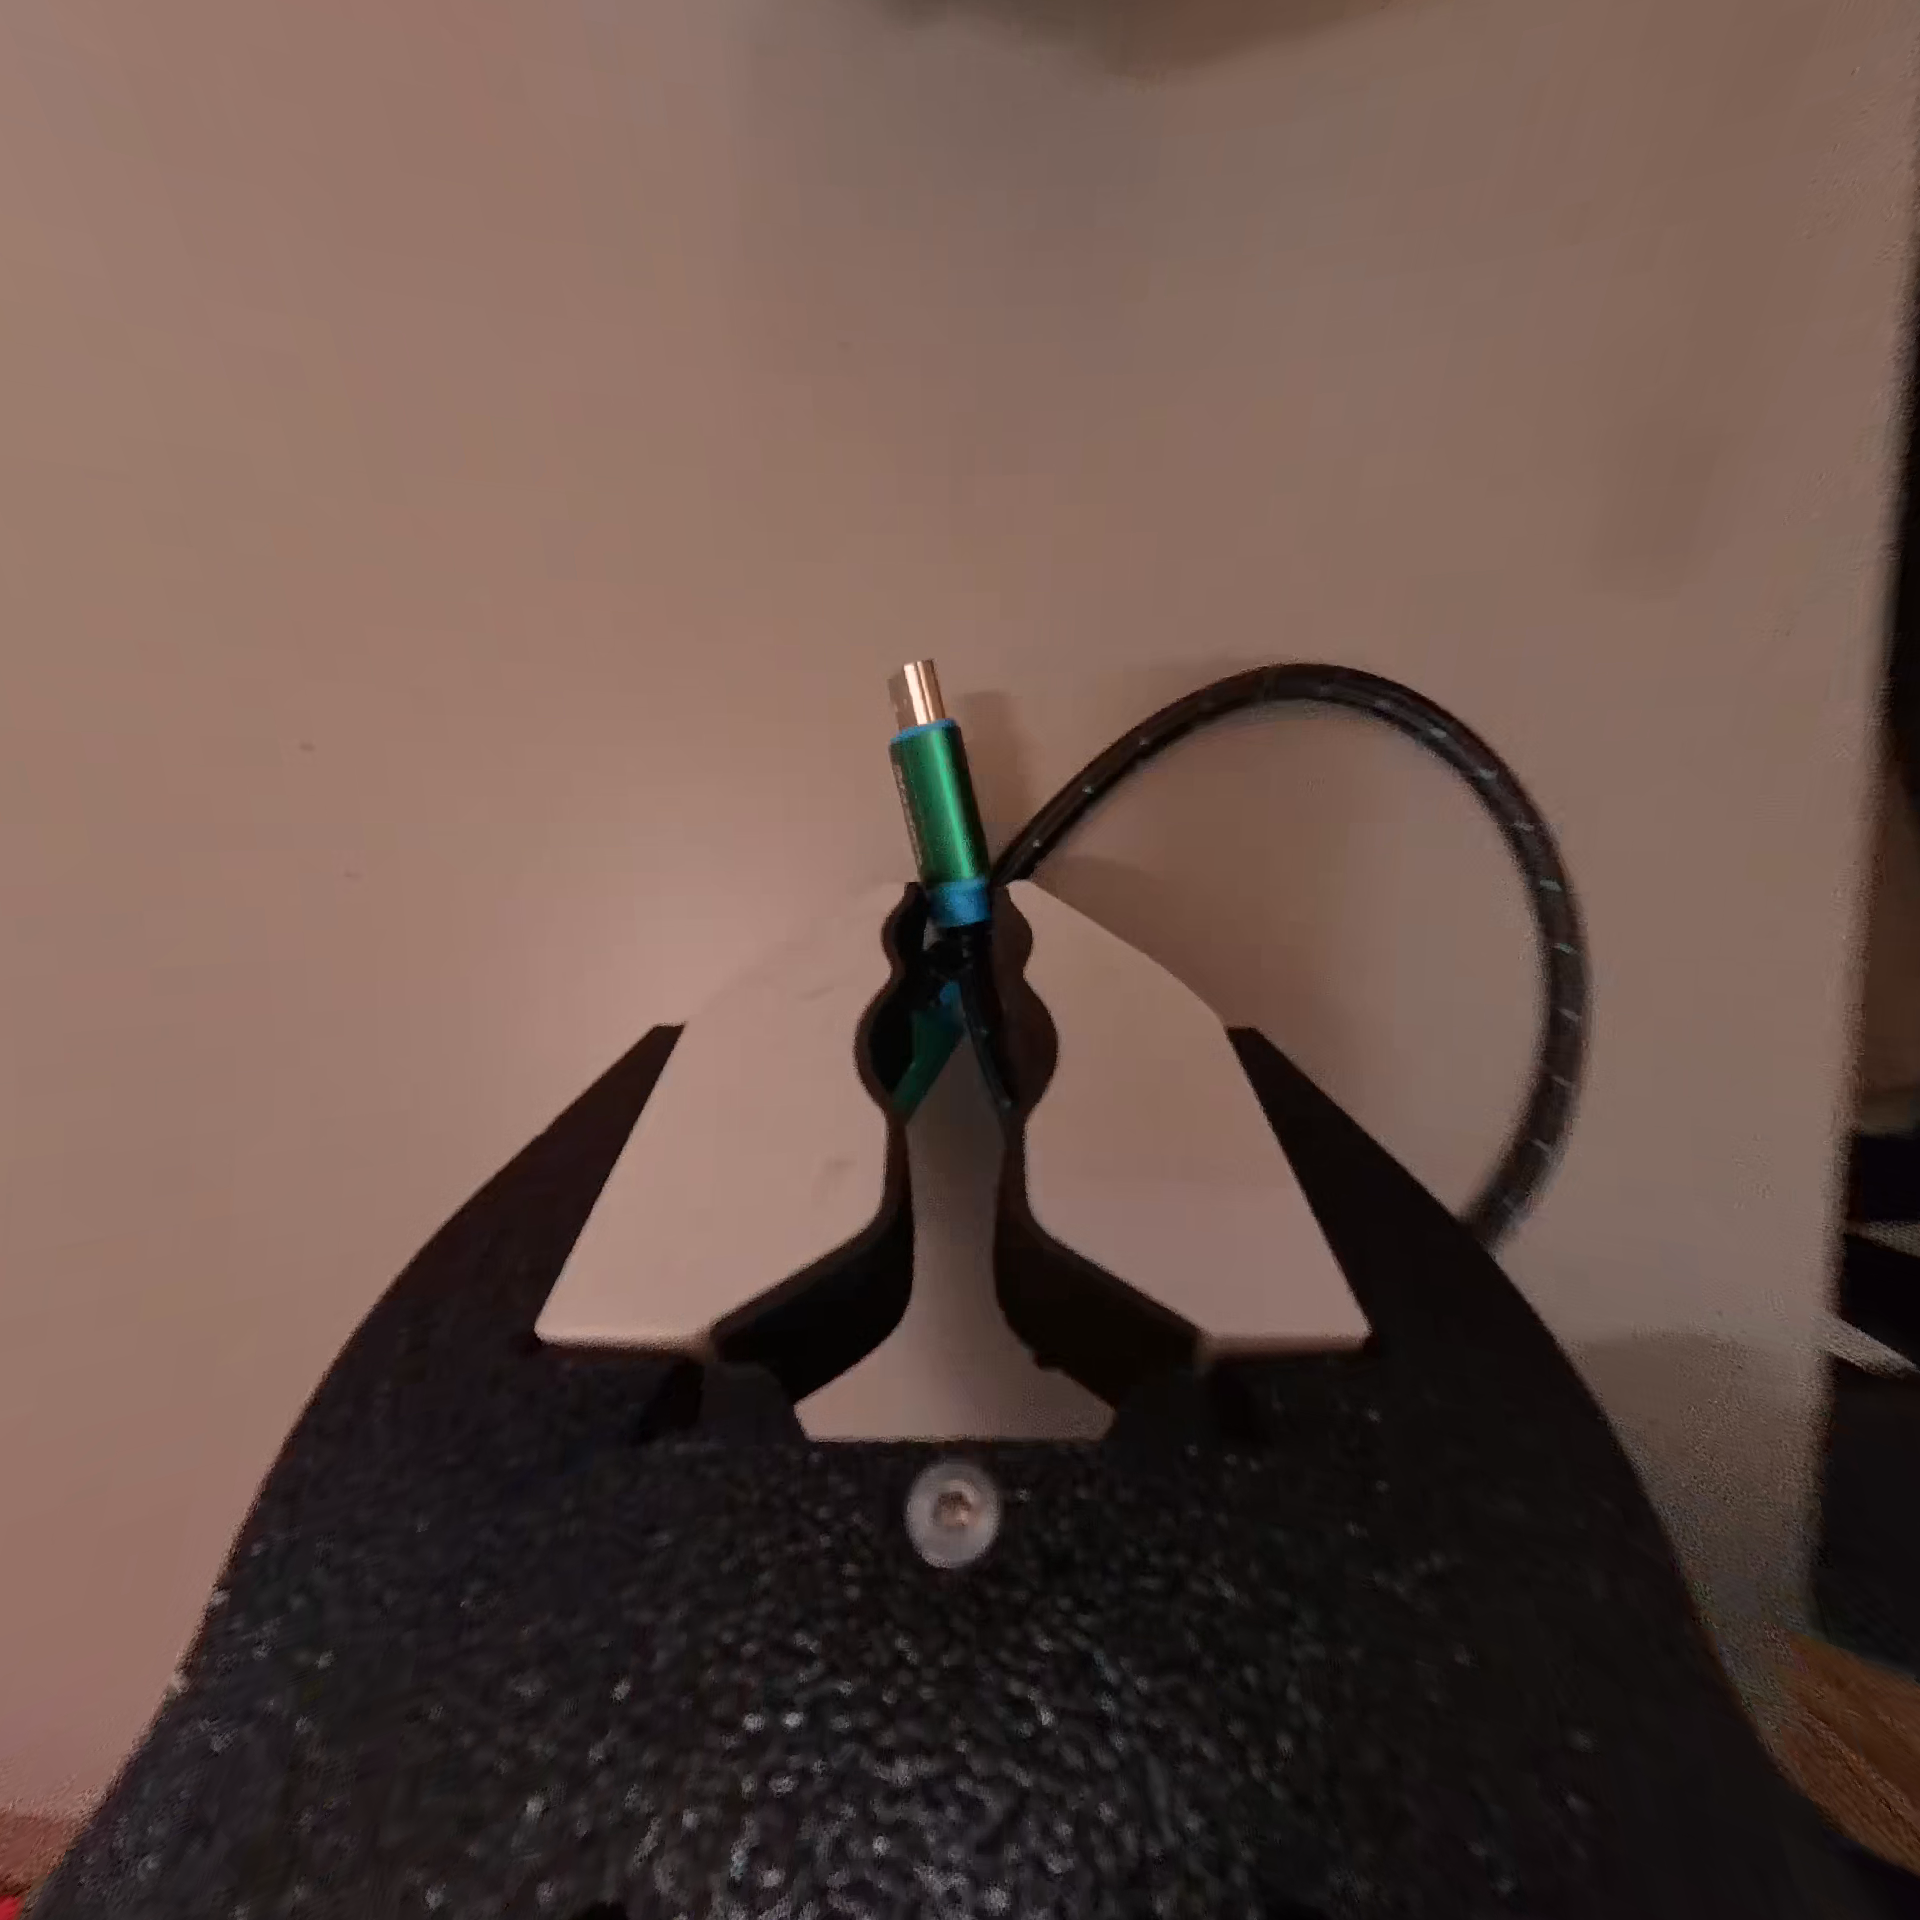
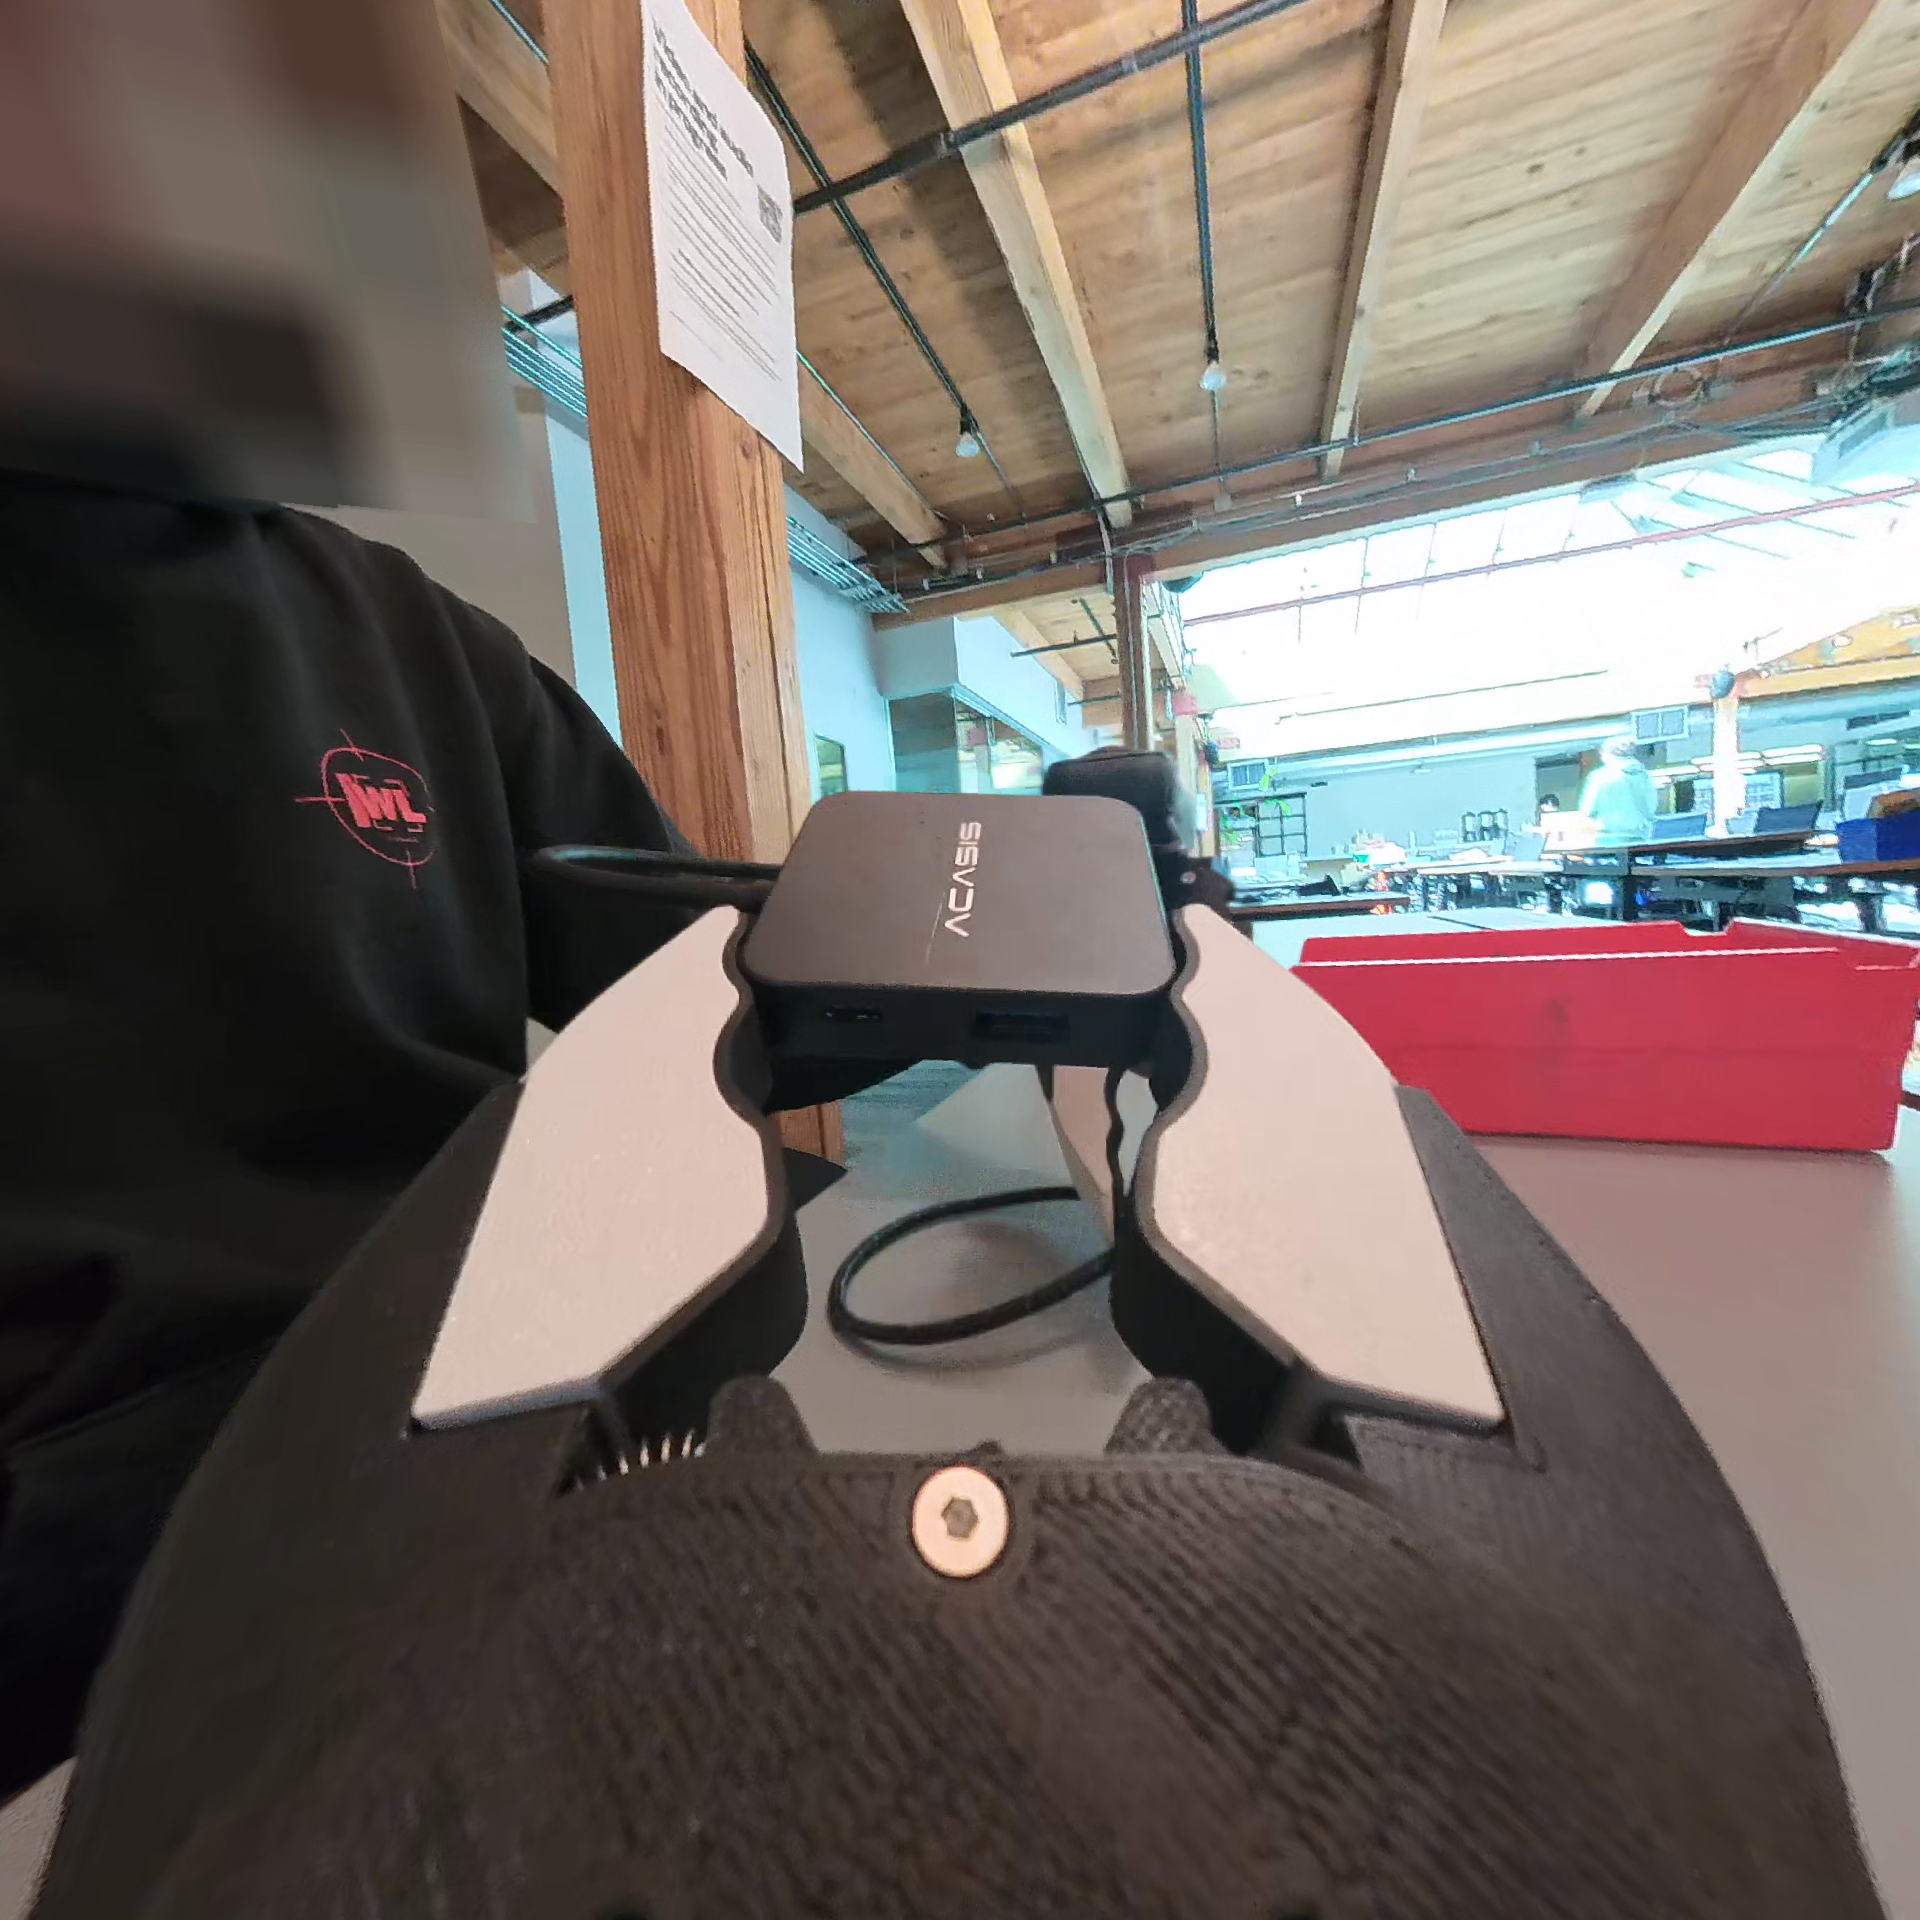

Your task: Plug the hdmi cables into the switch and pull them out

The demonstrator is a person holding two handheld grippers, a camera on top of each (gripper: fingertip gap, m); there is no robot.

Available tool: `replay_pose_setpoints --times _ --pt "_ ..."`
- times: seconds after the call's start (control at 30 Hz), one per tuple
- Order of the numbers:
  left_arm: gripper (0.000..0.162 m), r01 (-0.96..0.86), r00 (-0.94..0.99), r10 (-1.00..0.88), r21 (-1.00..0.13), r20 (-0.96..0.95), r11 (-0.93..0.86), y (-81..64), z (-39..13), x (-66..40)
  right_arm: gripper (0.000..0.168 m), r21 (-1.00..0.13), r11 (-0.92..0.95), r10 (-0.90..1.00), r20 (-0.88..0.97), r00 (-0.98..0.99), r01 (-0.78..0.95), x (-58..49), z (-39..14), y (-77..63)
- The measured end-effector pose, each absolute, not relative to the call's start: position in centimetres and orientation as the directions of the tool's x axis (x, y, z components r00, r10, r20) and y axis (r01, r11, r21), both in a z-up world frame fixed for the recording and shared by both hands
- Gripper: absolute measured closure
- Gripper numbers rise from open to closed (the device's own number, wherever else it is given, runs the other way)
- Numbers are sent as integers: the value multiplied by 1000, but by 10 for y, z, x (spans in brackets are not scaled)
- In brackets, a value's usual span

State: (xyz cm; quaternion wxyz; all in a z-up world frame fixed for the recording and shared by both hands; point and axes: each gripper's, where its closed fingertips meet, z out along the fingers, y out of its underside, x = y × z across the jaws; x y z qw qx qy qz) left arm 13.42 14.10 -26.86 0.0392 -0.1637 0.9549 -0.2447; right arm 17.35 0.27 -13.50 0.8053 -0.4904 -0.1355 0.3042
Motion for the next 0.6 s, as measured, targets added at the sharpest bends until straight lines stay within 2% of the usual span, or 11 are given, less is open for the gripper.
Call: replay_pose_setpoints --times 0.07,0.2,0.3,0.37,0.43,0.5,0.6 --pt "149 -282 -919 -382 -516 -98 809 135 -273 151 95 -879 330 603 -85 793 -344 176 -138 5" --pt "117 -309 -839 -507 -596 -195 741 134 -265 165 95 -881 339 562 -93 822 -331 184 -140 6" --pt "113 -436 -737 -645 -588 -202 682 158 -259 162 95 -885 336 551 -93 830 -322 185 -142 7" --pt "113 -616 -584 -804 -585 -111 528 177 -259 155 95 -894 323 549 -91 831 -311 184 -144 9" --pt "119 -757 -411 -905 -596 115 268 178 -258 145 95 -903 306 551 -91 829 -302 181 -147 12" --pt "124 -786 -312 -898 -615 311 60 171 -251 141 95 -908 295 552 -93 828 -298 180 -149 14" --pt "126 -780 -224 -920 -625 322 -28 174 -255 143 95 -908 296 546 -92 833 -295 181 -149 15"
